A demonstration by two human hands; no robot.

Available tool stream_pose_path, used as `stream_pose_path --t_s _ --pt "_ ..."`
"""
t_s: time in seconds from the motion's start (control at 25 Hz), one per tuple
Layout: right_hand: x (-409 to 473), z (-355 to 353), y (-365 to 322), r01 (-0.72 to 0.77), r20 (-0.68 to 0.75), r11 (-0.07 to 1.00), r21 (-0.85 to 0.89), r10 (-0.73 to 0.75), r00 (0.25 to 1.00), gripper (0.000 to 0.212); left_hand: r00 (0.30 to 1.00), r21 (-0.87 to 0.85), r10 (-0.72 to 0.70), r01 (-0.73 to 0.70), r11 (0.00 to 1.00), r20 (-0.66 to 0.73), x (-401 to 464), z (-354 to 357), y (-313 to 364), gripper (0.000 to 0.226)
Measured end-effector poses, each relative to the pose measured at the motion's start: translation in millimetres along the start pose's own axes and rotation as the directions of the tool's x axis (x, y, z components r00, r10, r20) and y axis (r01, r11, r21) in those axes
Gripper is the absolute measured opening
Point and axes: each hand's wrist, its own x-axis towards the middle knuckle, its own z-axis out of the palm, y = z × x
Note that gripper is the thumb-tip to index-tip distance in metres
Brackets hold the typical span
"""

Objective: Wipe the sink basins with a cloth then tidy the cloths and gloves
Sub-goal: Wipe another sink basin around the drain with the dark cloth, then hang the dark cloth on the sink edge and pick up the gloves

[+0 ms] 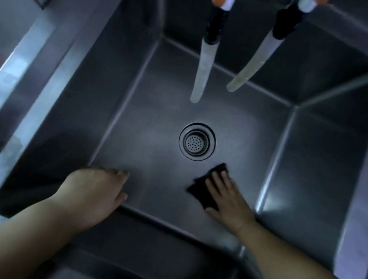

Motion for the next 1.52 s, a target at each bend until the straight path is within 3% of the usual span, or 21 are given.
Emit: stream_pose_path --t_s 0.08,0.16,0.28,0.48,0.6,0.68,0.76,0.88,1.0,1.16,1.28,1.36,1.52 --pt "-3.6 -3.4 17.1 -0.310 0.020 0.949 0.057 0.309 0.951 0.082 1.000 -0.007 -0.002 0.002 1.000 -0.009 1.6 -7.3 5.9 0.042" --pt "-3.1 -7.1 19.5 -0.532 0.038 0.838 0.121 0.532 0.846 0.077 0.999 0.021 -0.023 0.023 0.999 -0.033 -1.3 -18.9 4.8 0.037" --pt "-10.8 -12.0 3.5 -0.677 0.120 0.720 0.155 0.666 0.736 0.063 0.991 0.085 -0.070 0.079 0.993 -0.110 -13.6 -39.1 -5.5 0.034" --pt "-45.2 -38.1 -12.2 -0.696 0.382 0.710 0.111 0.616 0.689 0.046 0.982 0.038 -0.088 0.096 0.995 -0.167 -43.1 -59.6 -16.6 0.030" --pt "-71.2 -49.2 -35.6 -0.515 0.572 0.854 0.070 0.388 0.722 0.040 0.985 -0.004 -0.078 0.078 0.997 -0.154 -62.7 -67.2 -12.7 0.034" --pt "-82.8 -51.7 -52.1 -0.463 0.722 0.875 0.144 0.227 0.654 0.043 0.987 -0.030 -0.084 0.081 0.996 -0.138 -73.5 -69.8 -9.5 0.039" --pt "-85.4 -60.5 -61.1 -0.481 0.763 0.836 0.265 0.123 0.635 0.048 0.986 -0.038 -0.094 0.089 0.995 -0.136 -82.8 -69.9 -8.3 0.042" --pt "-76.9 -80.0 -73.5 -0.532 0.753 0.741 0.409 0.055 0.656 0.051 0.984 -0.038 -0.109 0.104 0.994 -0.141 -90.3 -65.4 -13.0 0.040" --pt "-62.5 -111.2 -104.6 -0.588 0.708 0.525 0.616 -0.041 0.705 0.050 0.983 -0.040 -0.117 0.113 0.993 -0.141 -96.0 -62.7 -12.5 0.037" --pt "-43.0 -167.0 -149.6 -0.483 0.569 0.349 0.803 -0.210 0.795 0.047 0.984 -0.036 -0.087 0.083 0.996 -0.157 -103.5 -68.7 -8.3 0.035" --pt "-51.7 -198.4 -164.3 -0.431 0.468 0.192 0.882 -0.248 0.848 0.047 0.981 -0.031 -0.049 0.044 0.999 -0.188 -113.0 -75.8 -4.3 0.038" --pt "-65.1 -215.0 -168.6 -0.370 0.390 0.136 0.919 -0.185 0.902 0.049 0.981 -0.043 -0.029 0.021 0.999 -0.191 -119.0 -80.0 -1.8 0.045" --pt "-103.6 -249.7 -173.8 -0.191 0.174 0.115 0.975 0.146 0.974 0.043 0.978 -0.109 0.028 -0.051 0.993 -0.205 -130.0 -94.1 10.9 0.056"
